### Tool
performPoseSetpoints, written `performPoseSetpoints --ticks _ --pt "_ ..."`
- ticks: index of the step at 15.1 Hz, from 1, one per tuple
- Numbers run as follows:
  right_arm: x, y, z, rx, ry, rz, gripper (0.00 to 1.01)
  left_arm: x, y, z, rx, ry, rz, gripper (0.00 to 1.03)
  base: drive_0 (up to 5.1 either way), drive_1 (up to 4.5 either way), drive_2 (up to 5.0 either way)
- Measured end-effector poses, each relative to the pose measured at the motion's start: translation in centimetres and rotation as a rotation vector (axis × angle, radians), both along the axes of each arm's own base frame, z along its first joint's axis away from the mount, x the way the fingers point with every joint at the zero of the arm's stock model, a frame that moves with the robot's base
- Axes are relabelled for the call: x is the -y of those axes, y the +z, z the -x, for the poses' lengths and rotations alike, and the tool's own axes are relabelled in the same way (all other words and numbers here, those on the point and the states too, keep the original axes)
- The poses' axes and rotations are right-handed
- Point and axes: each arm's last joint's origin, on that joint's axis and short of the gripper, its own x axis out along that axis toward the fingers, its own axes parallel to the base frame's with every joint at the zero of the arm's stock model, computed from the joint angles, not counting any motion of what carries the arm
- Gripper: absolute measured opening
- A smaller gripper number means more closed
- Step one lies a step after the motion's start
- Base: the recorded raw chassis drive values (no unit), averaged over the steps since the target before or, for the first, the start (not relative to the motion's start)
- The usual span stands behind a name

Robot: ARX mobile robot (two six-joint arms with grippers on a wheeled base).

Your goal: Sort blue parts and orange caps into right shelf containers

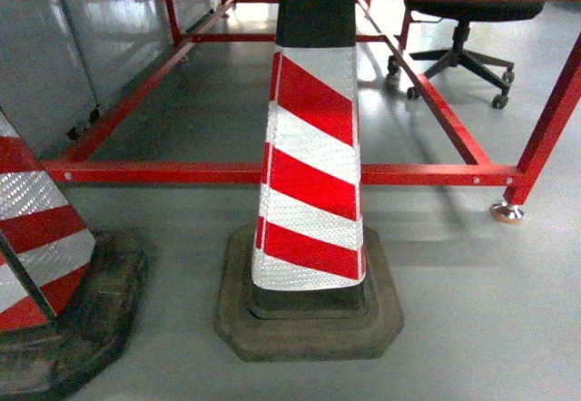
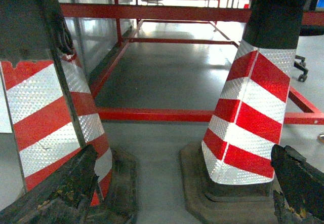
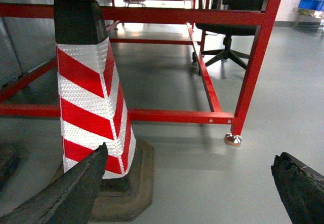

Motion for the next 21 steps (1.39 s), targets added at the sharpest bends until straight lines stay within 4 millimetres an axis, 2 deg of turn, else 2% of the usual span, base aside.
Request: performPoseSetpoints --ticks 21 --pt "-0.01 -0.01 0.0 -0.002 0.002 0.0 0.98 0.0 0.0 0.0 0.0 0.0 -0.003 0.98 0.0 0.0 0.0"
